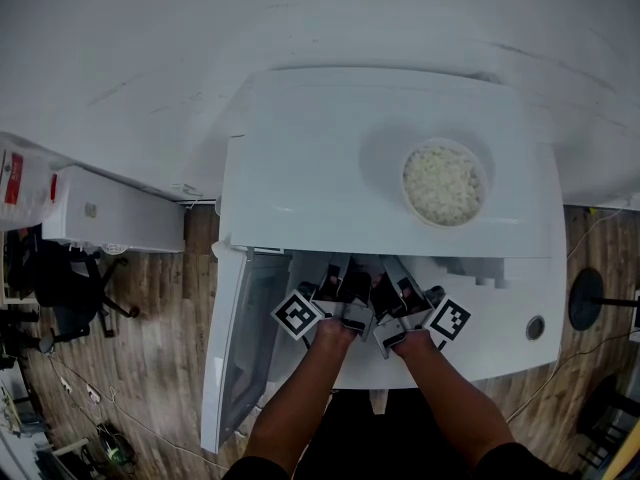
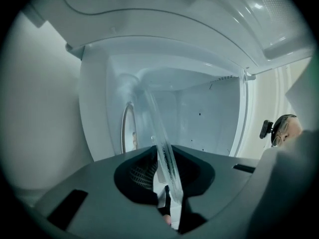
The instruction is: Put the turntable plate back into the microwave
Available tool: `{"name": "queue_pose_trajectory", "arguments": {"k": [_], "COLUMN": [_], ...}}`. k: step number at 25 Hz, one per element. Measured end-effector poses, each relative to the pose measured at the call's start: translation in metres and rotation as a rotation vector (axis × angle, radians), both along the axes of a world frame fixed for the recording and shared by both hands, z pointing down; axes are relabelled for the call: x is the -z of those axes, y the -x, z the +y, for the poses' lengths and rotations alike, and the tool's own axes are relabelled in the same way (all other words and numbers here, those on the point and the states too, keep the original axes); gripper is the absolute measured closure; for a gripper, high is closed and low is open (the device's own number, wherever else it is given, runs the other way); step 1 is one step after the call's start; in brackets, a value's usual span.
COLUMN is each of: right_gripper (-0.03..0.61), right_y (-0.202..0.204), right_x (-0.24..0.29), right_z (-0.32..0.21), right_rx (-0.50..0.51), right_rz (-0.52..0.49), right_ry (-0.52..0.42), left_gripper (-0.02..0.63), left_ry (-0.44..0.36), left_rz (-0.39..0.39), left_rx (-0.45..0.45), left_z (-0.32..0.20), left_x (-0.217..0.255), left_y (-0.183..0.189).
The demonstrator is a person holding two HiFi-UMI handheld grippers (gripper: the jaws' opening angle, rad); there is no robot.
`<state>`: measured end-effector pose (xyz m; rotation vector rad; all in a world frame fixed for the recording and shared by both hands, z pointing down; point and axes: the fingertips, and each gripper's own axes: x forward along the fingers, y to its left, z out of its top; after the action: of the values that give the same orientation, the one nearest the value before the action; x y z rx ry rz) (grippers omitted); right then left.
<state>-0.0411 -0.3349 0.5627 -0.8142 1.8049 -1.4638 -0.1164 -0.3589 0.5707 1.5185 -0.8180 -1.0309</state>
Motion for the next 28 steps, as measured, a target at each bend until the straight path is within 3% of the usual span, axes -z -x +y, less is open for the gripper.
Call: {"name": "queue_pose_trajectory", "arguments": {"k": [9,12,17,22,28], "right_gripper": [0.491,0.489,0.484,0.483,0.484], "right_y": [-0.007,-0.008,-0.009,-0.005,-0.004], "right_x": [-0.009,-0.013,-0.019,-0.021,-0.030], "right_z": [-0.007,-0.010,-0.012,-0.010,0.011], "right_rx": [-0.037,-0.048,-0.046,-0.017,0.048], "right_rz": [-0.045,-0.047,-0.050,0.028,0.183], "right_ry": [0.003,0.015,0.036,0.043,0.051], "left_gripper": [0.485,0.526,0.538,0.545,0.554], "left_ry": [0.025,0.045,0.057,0.074,0.100], "left_rz": [-0.045,-0.052,-0.023,0.020,0.001], "left_rx": [-0.050,-0.057,-0.043,-0.025,-0.004], "left_z": [0.025,0.031,0.031,0.026,0.019], "left_x": [-0.005,-0.012,-0.015,-0.017,-0.026], "left_y": [-0.006,-0.008,-0.008,-0.005,-0.004]}}
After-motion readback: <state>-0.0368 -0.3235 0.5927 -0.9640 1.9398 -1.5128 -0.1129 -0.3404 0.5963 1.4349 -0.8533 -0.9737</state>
